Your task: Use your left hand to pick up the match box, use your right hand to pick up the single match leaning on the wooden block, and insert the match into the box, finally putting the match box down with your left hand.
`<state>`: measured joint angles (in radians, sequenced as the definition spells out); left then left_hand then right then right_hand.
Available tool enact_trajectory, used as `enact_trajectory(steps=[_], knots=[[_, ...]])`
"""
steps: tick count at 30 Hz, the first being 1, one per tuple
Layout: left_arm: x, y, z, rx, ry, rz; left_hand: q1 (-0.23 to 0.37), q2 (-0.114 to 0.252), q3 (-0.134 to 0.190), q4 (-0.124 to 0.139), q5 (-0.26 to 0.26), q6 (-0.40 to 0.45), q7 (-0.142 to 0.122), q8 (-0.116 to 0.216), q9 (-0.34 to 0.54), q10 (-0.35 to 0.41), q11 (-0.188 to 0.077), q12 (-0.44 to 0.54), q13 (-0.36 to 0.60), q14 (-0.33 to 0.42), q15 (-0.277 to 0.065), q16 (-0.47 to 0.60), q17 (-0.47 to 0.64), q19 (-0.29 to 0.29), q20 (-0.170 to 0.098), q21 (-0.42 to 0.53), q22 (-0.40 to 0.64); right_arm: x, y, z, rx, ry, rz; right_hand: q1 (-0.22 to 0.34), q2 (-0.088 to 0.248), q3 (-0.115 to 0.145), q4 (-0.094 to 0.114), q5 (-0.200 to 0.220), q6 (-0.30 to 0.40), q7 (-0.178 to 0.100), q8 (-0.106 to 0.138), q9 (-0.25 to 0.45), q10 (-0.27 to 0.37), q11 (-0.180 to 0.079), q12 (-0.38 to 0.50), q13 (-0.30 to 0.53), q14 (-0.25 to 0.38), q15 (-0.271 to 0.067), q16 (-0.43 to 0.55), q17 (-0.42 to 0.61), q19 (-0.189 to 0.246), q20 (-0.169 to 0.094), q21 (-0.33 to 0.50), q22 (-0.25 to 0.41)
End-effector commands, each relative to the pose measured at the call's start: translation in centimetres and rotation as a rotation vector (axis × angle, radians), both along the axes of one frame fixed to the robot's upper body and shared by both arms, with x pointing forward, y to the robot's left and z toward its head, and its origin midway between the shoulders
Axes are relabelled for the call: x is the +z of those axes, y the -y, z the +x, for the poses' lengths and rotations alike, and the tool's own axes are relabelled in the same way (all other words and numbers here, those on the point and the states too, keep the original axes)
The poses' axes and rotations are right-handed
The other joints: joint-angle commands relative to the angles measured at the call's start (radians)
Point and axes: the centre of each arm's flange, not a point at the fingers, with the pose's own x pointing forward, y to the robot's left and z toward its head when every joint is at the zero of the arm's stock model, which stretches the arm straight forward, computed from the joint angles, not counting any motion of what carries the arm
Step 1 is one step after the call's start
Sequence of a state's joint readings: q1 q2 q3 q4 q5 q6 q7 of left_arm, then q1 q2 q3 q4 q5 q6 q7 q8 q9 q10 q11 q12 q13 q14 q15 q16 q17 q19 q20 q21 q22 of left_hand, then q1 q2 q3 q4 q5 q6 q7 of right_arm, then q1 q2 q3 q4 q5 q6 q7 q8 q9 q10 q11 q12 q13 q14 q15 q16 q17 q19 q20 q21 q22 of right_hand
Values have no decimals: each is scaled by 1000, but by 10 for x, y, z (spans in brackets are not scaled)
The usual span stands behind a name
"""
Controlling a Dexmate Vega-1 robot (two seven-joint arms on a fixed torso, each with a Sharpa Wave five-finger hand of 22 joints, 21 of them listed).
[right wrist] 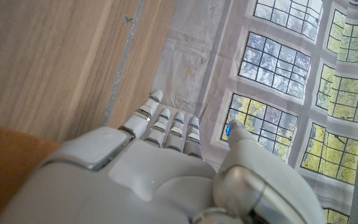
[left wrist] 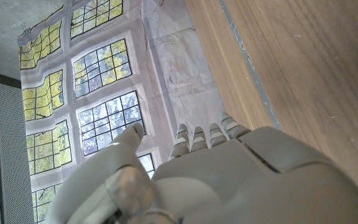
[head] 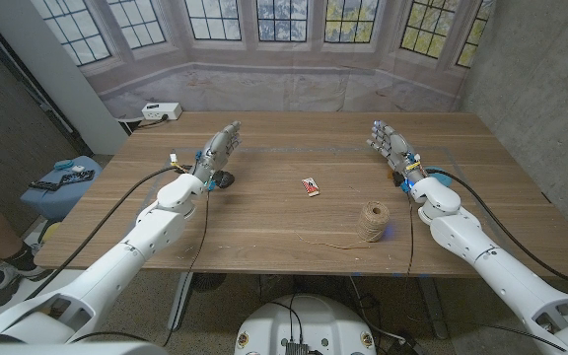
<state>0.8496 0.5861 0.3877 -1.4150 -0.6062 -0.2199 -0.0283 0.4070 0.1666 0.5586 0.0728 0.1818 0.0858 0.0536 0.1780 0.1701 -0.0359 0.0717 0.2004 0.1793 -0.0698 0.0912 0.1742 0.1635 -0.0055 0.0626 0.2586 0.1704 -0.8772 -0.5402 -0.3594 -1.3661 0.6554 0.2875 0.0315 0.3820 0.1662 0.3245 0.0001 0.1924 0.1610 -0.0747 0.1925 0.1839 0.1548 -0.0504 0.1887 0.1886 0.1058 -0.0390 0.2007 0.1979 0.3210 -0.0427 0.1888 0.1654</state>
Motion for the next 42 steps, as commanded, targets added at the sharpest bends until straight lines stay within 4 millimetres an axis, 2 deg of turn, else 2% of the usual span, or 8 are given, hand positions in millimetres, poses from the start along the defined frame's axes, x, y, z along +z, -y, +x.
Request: enact_trajectory(steps=[1, 5, 9, 12, 21, 28, 36, 42], knots=[[8, -2, -9, -31, 3, 82, 14, -4, 3, -17, -3, -1, -1, 2, 4, -10, 6, -3, 2, -9, 2, 0, 3, 1, 0, -5, 1, 3, -6, -5, -3, 23, -4, 12, 1, 5, -5, 0, 6, 0, 2, 3, 5, 0, 5, 3, 6, -42, 3, 2, 8, -26, 4, 4], [12, -3, -12, -55, 4, 124, 23, -9, 4, -33, -4, -4, -13, 1, 4, -21, 13, -7, 2, -22, 8, -3, 3, -3, 7, -13, 1, 3, -9, -7, -4, 32, -3, 12, 1, 5, -6, 0, 6, 1, 2, 3, 5, -1, 5, 3, 6, -41, 4, 2, 9, -26, 4, 4], [19, -6, -14, -76, 18, 174, 29, -13, 5, -46, -4, -5, -13, 1, 4, -24, 20, -7, 3, -28, 12, -4, 3, -5, 8, -18, 1, 3, -13, -9, -8, 44, -4, 12, 1, 5, -7, -1, 5, 0, 2, 3, 5, -1, 5, 3, 6, -41, 4, 3, 10, -27, 4, 4], [26, -9, -12, -86, 27, 215, 33, -18, 4, -56, -4, 0, -3, 4, 5, -24, 24, -6, 3, -31, 14, -3, 3, -3, 6, -22, 0, 3, -14, -10, -13, 53, 2, 13, 1, 6, -8, -1, 5, 1, 1, 3, 6, 0, 6, 3, 6, -42, 5, 3, 10, -27, 4, 4], [54, -17, -8, -102, 72, 328, 40, -24, 3, -72, -4, -1, 4, 3, 5, -30, 34, -7, 3, -39, 18, -3, 4, -5, 8, -29, 0, 9, -18, -11, -17, 77, -7, 14, 1, 7, -12, -2, 6, 3, 2, 4, 9, 2, 7, 3, 7, -43, 6, 3, 11, -27, 4, 4], [68, -18, -2, -114, 84, 394, 44, -26, 2, -83, -4, -1, 7, 3, 5, -30, 35, -6, 4, -41, 19, -2, 4, -3, 7, -33, 0, 14, -17, -10, -24, 78, -16, 15, 2, 7, -13, -3, 7, 4, 2, 4, 10, 3, 7, 3, 7, -44, 7, 3, 12, -29, 5, 4], [80, -3, 7, -147, 98, 453, 48, -28, 1, -92, -3, 1, 7, 4, 5, -30, 34, -5, 4, -43, 20, -1, 4, -2, 6, -36, 0, 18, -14, -9, -30, 81, -17, 17, 2, 9, -16, -3, 8, 5, 3, 4, 11, 5, 7, 3, 8, -43, 8, 4, 13, -29, 5, 4], [89, 13, 10, -180, 89, 558, 53, -28, 2, -101, -2, 2, 7, 4, 5, -38, 35, -7, 4, -48, 21, -2, 5, -2, 9, -39, 0, 21, -9, -10, -37, 90, -16, 18, 3, 9, -18, -4, 9, 5, 3, 4, 13, 7, 8, 3, 9, -44, 8, 4, 15, -30, 5, 4]])
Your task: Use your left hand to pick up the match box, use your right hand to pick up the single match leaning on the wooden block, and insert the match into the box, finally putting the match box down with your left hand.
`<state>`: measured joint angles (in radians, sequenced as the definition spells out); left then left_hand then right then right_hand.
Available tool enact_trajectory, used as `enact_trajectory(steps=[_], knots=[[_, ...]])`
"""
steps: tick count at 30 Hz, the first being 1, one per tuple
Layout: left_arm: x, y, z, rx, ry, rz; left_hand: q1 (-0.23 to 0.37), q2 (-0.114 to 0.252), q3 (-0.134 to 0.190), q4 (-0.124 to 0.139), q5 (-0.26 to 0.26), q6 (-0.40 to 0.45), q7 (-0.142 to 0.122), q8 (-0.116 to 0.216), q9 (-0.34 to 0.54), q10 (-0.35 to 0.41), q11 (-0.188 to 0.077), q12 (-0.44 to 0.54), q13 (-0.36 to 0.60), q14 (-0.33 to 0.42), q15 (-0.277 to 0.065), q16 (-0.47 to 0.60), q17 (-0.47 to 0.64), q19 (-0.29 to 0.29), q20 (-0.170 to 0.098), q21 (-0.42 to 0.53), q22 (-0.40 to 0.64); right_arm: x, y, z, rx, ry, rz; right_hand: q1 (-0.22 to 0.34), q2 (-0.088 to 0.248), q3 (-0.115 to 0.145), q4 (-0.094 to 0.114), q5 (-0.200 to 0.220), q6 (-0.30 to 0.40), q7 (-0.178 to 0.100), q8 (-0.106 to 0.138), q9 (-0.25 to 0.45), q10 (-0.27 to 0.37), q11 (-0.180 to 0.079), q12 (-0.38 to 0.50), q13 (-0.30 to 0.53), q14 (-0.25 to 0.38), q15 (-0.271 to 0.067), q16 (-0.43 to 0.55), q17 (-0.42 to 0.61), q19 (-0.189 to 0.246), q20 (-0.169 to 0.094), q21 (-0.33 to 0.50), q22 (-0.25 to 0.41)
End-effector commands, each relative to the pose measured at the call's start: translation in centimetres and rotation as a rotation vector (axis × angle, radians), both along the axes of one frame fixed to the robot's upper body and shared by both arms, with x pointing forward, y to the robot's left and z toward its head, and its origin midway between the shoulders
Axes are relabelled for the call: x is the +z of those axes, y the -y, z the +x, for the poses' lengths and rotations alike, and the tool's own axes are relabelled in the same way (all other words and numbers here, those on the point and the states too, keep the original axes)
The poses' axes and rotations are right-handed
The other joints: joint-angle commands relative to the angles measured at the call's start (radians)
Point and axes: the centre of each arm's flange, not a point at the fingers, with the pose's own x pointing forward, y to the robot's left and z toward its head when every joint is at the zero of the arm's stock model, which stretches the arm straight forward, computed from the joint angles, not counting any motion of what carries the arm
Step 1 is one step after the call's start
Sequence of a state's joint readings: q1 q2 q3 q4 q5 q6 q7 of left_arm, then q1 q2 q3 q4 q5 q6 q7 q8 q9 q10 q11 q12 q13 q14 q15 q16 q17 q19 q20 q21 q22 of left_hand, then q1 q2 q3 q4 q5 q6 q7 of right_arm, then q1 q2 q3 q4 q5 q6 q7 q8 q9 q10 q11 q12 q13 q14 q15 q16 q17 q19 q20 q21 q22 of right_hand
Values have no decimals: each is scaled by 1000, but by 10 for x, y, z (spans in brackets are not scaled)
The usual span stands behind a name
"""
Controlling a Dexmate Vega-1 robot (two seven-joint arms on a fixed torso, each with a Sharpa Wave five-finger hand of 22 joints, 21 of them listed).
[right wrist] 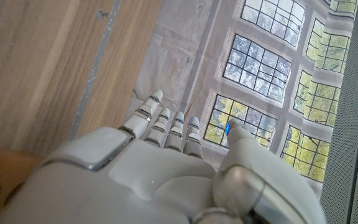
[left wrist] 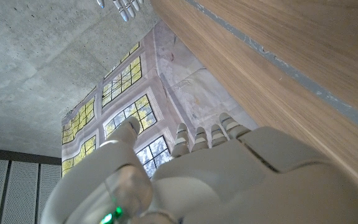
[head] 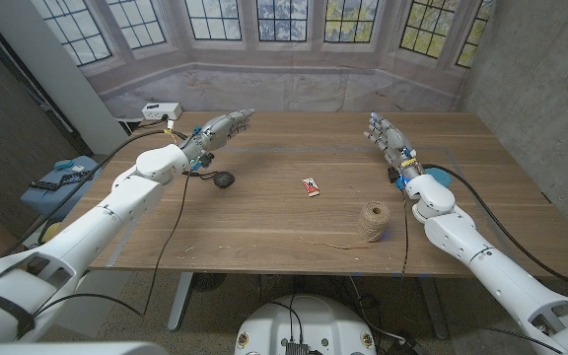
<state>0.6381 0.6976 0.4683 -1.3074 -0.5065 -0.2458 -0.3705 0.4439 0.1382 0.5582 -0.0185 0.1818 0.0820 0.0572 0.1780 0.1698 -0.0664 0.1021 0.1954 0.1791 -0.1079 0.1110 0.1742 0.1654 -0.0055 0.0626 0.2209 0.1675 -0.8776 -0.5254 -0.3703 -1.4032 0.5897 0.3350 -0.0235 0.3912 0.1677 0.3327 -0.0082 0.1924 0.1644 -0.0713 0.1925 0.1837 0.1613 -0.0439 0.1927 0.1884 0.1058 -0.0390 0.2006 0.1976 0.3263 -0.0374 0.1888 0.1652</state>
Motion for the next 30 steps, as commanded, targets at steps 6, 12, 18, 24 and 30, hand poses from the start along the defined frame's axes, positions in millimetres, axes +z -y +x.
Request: enact_trajectory(steps=[6, 12, 18, 24, 30], knots=[[27, 30, 7, -54, 11, 247, 21, 1, 3, -19, -1, 5, 4, 4, 6, -16, 5, -4, 5, -19, 3, -4, 3, -3, 10, -5, 3, 8, 12, -3, -17, 17, -4, 9, 2, 2, -11, -4, 6, 4, 3, 4, 7, 4, 4, 4, 9, -43, 9, 4, 11, -35, 6, 5], [36, 36, 7, -62, 27, 313, 24, 1, 3, -26, 0, 5, 4, 4, 6, -17, 3, -3, 5, -21, 3, -3, 3, -1, 11, -7, 4, 6, 15, -9, -25, 16, -6, 11, 2, 3, -13, -5, 7, 7, 3, 4, 8, 5, 4, 4, 9, -43, 9, 4, 13, -35, 6, 5], [43, 42, 6, -70, 48, 378, 27, 1, 2, -31, 0, 7, 2, 5, 6, -18, 1, -3, 5, -22, 3, -2, 3, 0, 12, -8, 4, 3, 19, -15, -38, 13, 1, 12, 3, 4, -15, -5, 7, 10, 3, 5, 9, 5, 4, 4, 10, -43, 10, 5, 14, -36, 7, 5], [49, 47, 3, -64, 76, 448, 29, 1, 2, -36, 1, 9, 2, 6, 6, -17, -1, -2, 5, -22, 2, -1, 3, 2, 13, -9, 4, 1, 22, -20, -49, 8, 1, 13, 4, 5, -16, -6, 7, 10, 3, 5, 9, 4, 4, 4, 12, -41, 11, 5, 17, -37, 7, 5], [55, 51, 1, -49, 118, 526, 31, 0, 1, -43, 1, 14, -1, 7, 6, -16, -5, 0, 5, -21, -1, 0, 3, 6, 12, -10, 4, 1, 27, -23, -59, 7, -1, 15, 5, 7, -19, -6, 9, 12, 4, 5, 11, 4, 5, 4, 15, -41, 13, 5, 19, -38, 7, 5]])
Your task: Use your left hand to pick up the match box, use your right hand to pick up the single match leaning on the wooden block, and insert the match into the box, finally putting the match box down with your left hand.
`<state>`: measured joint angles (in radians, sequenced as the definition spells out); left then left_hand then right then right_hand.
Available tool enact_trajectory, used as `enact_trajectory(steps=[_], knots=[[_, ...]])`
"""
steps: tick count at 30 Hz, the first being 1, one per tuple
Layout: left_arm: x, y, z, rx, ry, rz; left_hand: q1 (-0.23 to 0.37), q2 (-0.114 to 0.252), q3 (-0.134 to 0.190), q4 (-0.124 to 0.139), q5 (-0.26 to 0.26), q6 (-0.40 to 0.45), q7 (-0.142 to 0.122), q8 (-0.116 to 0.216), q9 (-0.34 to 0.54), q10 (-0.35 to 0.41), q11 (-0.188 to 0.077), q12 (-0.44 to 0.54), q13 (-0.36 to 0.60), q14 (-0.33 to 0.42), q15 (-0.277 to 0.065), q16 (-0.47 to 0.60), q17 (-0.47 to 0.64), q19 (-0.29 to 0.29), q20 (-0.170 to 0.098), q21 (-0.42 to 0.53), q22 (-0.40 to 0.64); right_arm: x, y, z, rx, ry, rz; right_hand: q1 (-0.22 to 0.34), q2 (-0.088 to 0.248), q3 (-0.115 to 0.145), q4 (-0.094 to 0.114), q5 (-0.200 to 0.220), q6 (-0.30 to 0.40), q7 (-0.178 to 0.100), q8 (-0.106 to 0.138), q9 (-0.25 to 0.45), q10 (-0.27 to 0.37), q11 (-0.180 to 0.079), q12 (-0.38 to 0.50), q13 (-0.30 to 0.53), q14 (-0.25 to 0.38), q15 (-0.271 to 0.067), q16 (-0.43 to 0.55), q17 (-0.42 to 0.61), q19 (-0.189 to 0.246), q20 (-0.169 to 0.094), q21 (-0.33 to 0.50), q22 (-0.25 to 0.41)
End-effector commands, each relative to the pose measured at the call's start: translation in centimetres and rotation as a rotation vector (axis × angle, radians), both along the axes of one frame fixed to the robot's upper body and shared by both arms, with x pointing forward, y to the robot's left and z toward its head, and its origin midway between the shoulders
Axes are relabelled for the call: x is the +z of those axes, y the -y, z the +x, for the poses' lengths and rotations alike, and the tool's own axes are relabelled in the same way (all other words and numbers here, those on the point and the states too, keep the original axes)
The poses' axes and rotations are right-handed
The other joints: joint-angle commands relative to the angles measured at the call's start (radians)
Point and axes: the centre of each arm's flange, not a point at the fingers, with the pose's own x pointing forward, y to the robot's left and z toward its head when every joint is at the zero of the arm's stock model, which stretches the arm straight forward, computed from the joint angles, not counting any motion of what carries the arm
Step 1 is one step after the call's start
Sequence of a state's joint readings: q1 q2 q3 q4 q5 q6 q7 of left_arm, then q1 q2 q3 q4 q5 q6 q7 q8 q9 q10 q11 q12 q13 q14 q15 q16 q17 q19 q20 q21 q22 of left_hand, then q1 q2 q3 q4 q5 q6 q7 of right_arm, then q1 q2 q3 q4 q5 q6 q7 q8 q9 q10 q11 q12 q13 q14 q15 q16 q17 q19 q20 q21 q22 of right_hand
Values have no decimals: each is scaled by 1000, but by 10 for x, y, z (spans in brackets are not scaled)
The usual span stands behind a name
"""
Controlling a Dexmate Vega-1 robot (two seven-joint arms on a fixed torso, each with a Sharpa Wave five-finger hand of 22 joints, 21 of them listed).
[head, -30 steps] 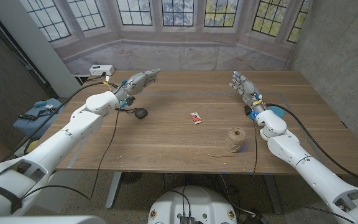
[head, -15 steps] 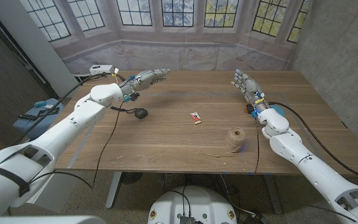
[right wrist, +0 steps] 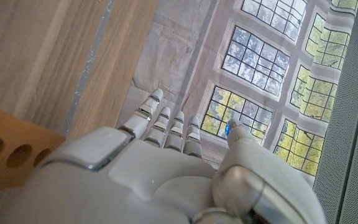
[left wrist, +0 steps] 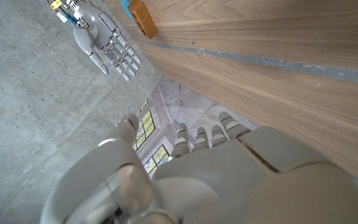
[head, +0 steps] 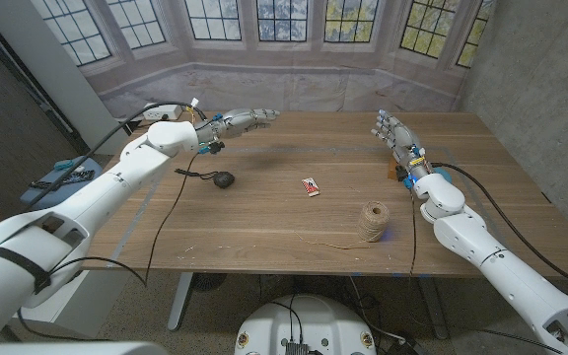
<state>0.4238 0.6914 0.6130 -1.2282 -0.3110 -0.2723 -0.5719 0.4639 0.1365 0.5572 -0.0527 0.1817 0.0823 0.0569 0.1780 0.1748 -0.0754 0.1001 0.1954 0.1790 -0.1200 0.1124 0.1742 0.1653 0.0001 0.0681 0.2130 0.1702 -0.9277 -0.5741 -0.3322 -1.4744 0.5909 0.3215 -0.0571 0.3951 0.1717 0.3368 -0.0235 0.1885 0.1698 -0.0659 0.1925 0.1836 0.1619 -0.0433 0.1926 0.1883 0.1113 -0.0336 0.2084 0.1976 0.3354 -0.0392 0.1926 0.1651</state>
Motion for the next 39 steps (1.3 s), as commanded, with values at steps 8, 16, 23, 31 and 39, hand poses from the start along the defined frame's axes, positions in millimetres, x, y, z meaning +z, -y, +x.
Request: enact_trajectory(steps=[8, 16, 23, 31, 39], knots=[[21, 16, -5, 11, 126, 215, 14, 0, -1, -16, 0, 20, -2, 8, 2, -3, -8, 3, 5, -4, -7, 3, 3, 7, 4, -2, 1, -2, 14, -9, -32, -9, 5, 13, 2, 5, -6, -3, 8, 9, 5, 5, 12, 4, 5, 4, 12, -47, 7, 5, 12, -36, 4, 5], [28, 23, -4, 7, 161, 279, 15, 0, -2, -22, -1, 25, -6, 10, 2, 3, -14, 5, 5, -1, -10, 4, 3, 14, 3, -2, 1, -1, 19, -9, -45, -10, 11, 15, 4, 7, -8, -3, 14, 13, 7, 5, 15, 3, 6, 4, 17, -46, 9, 6, 15, -35, 5, 5], [31, 30, -3, -1, 180, 327, 17, -2, -6, -28, -2, 28, -11, 9, 2, 4, -19, 6, 5, 4, -13, 5, 3, 19, 0, -3, 2, -1, 23, -10, -51, -7, 19, 17, 5, 9, -11, -4, 17, 15, 8, 5, 19, 3, 7, 4, 18, -45, 10, 6, 18, -35, 5, 5], [35, 40, -3, -12, 208, 383, 14, -11, -14, -35, -6, 33, -27, 10, 2, 5, -28, 6, 6, 7, -19, 5, 3, 26, -5, -4, 2, -1, 29, -12, -58, -5, 24, 19, 5, 11, -12, -5, 19, 17, 8, 5, 22, 4, 8, 5, 20, -43, 10, 7, 19, -33, 5, 5], [37, 47, -4, -25, 233, 434, 17, -22, -24, -50, -10, 55, -57, 15, 3, 17, -43, 11, 6, 17, -29, 7, 3, 37, -7, -5, 2, -1, 31, -13, -59, -4, 29, 19, 6, 12, -13, -5, 21, 19, 8, 5, 22, 8, 7, 5, 19, -41, 11, 7, 21, -32, 5, 5]])
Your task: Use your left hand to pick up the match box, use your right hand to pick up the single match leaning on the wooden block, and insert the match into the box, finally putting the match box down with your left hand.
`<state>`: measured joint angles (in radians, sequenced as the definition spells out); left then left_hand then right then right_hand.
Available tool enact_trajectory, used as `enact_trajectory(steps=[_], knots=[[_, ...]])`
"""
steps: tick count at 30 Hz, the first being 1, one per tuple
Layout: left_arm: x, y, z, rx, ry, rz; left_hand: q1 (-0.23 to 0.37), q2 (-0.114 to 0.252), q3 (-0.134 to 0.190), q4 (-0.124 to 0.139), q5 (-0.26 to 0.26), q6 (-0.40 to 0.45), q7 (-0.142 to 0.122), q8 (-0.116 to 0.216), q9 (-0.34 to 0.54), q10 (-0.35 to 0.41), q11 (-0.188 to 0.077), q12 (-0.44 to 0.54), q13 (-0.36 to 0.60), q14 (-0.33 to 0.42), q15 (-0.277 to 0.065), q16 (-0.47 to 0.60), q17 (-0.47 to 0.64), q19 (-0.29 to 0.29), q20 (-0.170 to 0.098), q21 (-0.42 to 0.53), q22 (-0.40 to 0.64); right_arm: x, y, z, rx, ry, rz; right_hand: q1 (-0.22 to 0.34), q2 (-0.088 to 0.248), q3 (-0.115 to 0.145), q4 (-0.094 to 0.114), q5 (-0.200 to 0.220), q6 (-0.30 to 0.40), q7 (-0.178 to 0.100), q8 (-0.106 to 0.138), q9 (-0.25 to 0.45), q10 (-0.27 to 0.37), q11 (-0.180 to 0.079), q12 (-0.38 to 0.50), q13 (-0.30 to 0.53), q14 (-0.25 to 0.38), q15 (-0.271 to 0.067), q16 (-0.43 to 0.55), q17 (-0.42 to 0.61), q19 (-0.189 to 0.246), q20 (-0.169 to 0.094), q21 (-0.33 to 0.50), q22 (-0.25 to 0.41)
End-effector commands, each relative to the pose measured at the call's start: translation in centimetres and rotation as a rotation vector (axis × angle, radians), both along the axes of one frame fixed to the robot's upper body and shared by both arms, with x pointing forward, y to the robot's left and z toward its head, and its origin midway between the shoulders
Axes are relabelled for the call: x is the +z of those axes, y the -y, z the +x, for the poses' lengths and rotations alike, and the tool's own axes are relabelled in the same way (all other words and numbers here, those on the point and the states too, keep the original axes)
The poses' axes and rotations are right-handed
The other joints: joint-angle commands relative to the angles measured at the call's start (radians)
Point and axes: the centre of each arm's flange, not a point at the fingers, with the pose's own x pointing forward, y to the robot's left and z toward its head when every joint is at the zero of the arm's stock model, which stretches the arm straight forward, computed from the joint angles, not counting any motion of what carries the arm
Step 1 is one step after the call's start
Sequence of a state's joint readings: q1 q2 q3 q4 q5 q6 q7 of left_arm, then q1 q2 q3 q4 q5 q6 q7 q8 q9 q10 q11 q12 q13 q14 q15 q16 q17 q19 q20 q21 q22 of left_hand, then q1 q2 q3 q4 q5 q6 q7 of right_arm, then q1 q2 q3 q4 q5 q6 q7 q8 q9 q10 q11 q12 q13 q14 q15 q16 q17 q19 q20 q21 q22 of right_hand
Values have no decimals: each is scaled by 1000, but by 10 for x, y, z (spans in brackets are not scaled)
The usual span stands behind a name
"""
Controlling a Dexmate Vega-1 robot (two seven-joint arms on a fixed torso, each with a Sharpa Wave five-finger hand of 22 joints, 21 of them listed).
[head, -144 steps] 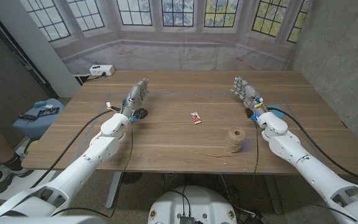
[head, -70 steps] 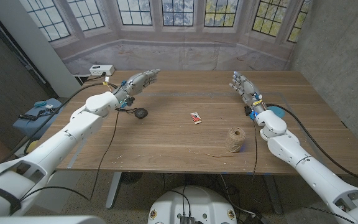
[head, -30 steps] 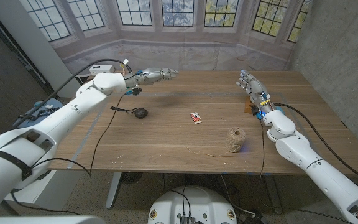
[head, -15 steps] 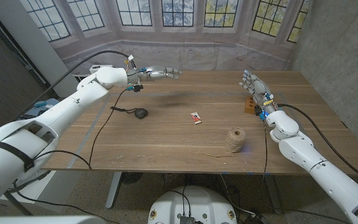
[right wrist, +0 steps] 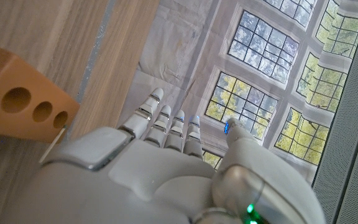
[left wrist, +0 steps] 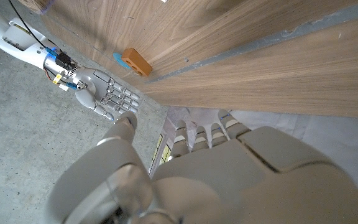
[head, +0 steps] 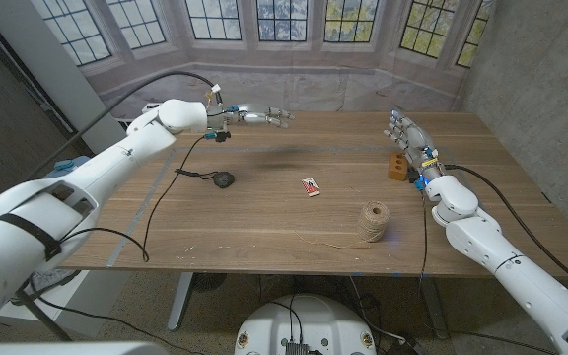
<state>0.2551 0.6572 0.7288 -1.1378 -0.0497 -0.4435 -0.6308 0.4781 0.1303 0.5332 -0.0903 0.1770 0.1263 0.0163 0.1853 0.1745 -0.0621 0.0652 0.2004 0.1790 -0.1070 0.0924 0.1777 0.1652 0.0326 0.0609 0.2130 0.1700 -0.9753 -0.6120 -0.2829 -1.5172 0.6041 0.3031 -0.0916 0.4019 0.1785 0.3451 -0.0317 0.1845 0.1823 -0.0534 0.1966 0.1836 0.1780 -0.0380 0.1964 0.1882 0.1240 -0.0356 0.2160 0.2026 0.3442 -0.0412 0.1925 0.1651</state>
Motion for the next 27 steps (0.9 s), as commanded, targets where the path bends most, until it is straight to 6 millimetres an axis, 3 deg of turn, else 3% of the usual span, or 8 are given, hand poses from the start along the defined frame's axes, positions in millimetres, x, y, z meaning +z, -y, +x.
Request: enact_trajectory(steps=[1, 8, 12, 27], knots=[[4, 13, -1, -16, 44, 95, 3, -18, -1, -14, -5, 13, -19, 8, 3, 4, -10, 6, 6, 4, -10, 3, 3, 5, 0, -5, 2, 0, 6, -3, -6, 4, 9, 12, -1, 4, -5, -2, 8, 6, 4, 6, 7, 3, 3, 5, 7, -39, 3, 3, 12, -30, 5, 5], [8, 17, -4, -26, 71, 134, 7, -29, -8, -26, -5, 21, -44, 8, 3, 4, -24, 5, 6, 6, -13, 3, 4, 8, -1, -8, 2, -1, 6, -7, -11, 8, 14, 12, 0, 5, -5, -2, 10, 10, 4, 6, 7, 6, 3, 5, 8, -37, 5, 4, 14, -30, 5, 5], [7, 19, -4, -33, 78, 143, 17, -35, -11, -41, -3, 28, -87, 8, 4, 2, -37, 4, 7, 7, -15, 2, 4, 10, 0, -11, 2, -2, 7, -10, -16, 8, 15, 11, 0, 5, -5, -3, 10, 11, 4, 6, 8, 6, 3, 5, 8, -37, 5, 4, 14, -30, 5, 5], [9, 29, -3, -58, 114, 252, 58, -48, -11, -76, -2, 38, -128, 10, 5, -3, -67, 3, 8, 2, -34, 0, 5, 13, -15, -17, 2, -7, 5, -21, -33, -2, 19, 11, 2, 7, -5, -3, 12, 14, 4, 6, 9, 11, 3, 5, 9, -34, 7, 6, 16, -32, 5, 5]])
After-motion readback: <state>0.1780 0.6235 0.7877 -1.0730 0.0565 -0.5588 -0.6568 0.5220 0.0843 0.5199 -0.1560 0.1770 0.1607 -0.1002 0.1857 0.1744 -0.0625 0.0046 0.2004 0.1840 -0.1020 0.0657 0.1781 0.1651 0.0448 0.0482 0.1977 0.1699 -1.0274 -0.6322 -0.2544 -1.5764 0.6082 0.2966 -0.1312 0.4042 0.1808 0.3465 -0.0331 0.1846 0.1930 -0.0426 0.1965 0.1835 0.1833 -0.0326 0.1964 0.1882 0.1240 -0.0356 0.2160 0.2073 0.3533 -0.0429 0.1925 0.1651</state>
